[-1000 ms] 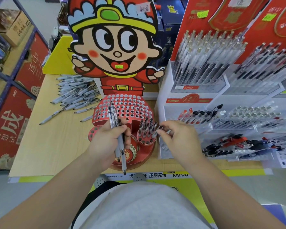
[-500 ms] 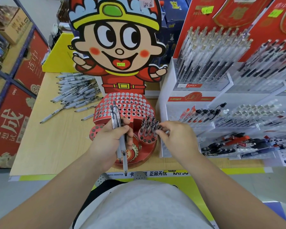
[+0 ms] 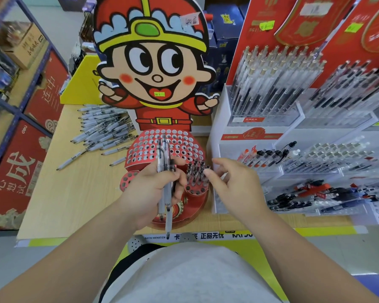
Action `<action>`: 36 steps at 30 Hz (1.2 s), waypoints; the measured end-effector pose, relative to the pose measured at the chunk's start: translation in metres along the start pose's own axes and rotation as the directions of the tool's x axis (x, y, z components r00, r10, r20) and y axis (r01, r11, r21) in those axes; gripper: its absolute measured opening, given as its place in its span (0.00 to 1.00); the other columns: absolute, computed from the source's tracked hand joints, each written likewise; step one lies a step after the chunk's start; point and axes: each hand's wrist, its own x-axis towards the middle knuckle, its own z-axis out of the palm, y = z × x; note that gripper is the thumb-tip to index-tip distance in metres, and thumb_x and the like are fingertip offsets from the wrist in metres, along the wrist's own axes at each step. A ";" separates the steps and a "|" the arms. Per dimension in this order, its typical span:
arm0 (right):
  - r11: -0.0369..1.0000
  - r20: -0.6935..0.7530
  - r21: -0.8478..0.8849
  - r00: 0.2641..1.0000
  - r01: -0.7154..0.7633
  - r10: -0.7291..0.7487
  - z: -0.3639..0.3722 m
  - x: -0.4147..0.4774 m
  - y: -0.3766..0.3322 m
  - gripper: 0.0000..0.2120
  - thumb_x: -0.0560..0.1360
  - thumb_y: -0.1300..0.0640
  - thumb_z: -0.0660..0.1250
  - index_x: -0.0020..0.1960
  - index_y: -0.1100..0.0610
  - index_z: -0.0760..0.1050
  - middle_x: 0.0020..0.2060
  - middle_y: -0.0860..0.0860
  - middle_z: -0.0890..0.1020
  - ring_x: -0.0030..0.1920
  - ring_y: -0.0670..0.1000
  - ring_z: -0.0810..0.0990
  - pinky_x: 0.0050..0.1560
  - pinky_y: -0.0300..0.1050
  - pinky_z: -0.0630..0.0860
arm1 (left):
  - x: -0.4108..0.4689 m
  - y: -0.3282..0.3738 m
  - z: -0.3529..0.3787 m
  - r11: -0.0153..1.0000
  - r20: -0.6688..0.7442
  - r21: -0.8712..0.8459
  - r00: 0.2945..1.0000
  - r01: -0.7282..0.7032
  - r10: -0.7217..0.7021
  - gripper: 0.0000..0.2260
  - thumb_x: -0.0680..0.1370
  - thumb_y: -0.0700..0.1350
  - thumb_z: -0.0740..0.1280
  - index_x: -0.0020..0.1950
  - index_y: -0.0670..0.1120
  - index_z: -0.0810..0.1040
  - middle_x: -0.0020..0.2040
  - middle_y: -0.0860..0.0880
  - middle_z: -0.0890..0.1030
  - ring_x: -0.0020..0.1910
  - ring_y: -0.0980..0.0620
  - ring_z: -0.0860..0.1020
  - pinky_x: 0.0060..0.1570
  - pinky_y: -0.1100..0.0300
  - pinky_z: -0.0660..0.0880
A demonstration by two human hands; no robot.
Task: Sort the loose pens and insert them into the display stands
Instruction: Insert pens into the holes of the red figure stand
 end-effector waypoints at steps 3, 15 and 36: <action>0.971 0.016 0.232 0.998 -0.055 0.053 -0.013 0.001 -0.015 0.12 0.78 0.48 0.69 0.60 0.50 0.82 0.40 0.40 0.82 0.37 0.43 0.78 0.41 0.43 0.76 | 0.001 0.010 0.007 1.000 0.102 0.023 0.995 0.005 -0.007 0.15 0.81 0.30 0.56 0.64 0.39 0.75 0.42 0.40 0.78 0.31 0.47 0.72 0.31 0.56 0.70; 0.701 0.291 0.649 0.948 -0.296 0.131 -0.033 0.009 -0.039 0.02 0.74 0.62 0.74 0.44 0.57 0.83 0.49 0.57 0.81 0.33 0.47 0.78 0.35 0.39 0.75 | -0.001 0.026 0.036 0.995 0.268 0.085 0.961 0.050 -0.072 0.24 0.73 0.37 0.63 0.70 0.42 0.73 0.37 0.38 0.77 0.32 0.45 0.78 0.31 0.56 0.76; 0.641 0.221 0.722 0.964 -0.262 0.145 -0.062 0.009 -0.022 0.07 0.77 0.65 0.69 0.48 0.55 0.83 0.32 0.48 0.82 0.32 0.46 0.78 0.30 0.36 0.70 | 0.003 0.016 0.021 0.978 0.104 0.200 0.992 0.052 -0.074 0.08 0.85 0.39 0.59 0.60 0.38 0.74 0.44 0.39 0.84 0.35 0.42 0.80 0.29 0.55 0.76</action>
